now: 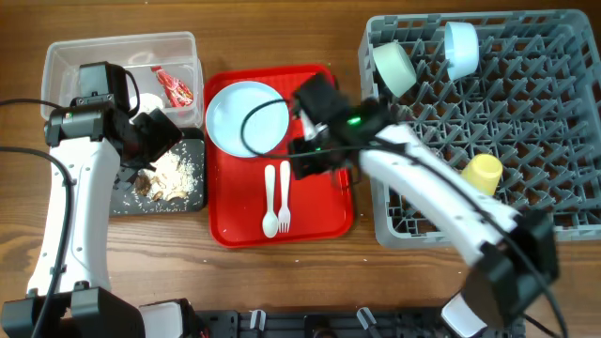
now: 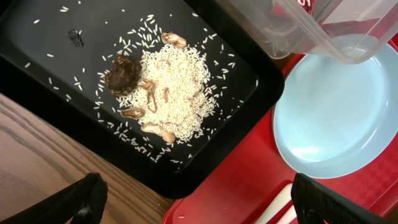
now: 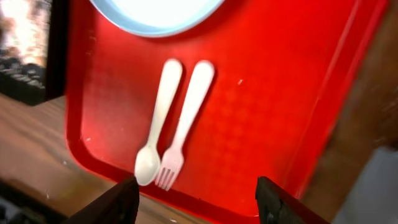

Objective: Sort waste into correct bins and load items into the dishwasher rack

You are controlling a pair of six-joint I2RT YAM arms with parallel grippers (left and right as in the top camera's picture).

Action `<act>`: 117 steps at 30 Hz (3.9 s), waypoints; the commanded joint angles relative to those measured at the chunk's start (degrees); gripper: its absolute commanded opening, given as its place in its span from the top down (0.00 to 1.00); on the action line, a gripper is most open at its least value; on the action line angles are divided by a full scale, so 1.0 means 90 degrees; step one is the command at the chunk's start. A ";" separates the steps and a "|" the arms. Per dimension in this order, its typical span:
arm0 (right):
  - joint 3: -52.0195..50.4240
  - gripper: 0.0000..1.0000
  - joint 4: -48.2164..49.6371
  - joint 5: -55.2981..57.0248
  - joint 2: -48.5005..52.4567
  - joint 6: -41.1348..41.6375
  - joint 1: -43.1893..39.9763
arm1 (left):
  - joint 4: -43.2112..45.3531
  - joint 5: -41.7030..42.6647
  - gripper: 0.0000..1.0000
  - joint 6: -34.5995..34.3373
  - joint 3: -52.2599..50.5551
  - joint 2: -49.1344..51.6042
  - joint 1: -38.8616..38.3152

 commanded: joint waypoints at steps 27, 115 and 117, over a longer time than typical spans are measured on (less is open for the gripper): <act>-0.0010 0.96 -0.0187 0.1202 0.0804 0.0988 -0.0223 | -0.0007 -0.0092 0.03 -0.0085 0.0002 -0.0058 0.0012; 0.0027 0.49 0.4218 -0.0070 0.2565 0.0044 -0.0680 | 0.0257 -0.0255 0.00 0.0083 0.0002 -0.0058 0.0136; 0.0027 0.54 0.4182 0.0029 0.2934 0.0085 -0.0573 | 0.0257 -0.0255 0.00 0.0083 0.0002 -0.0058 0.0136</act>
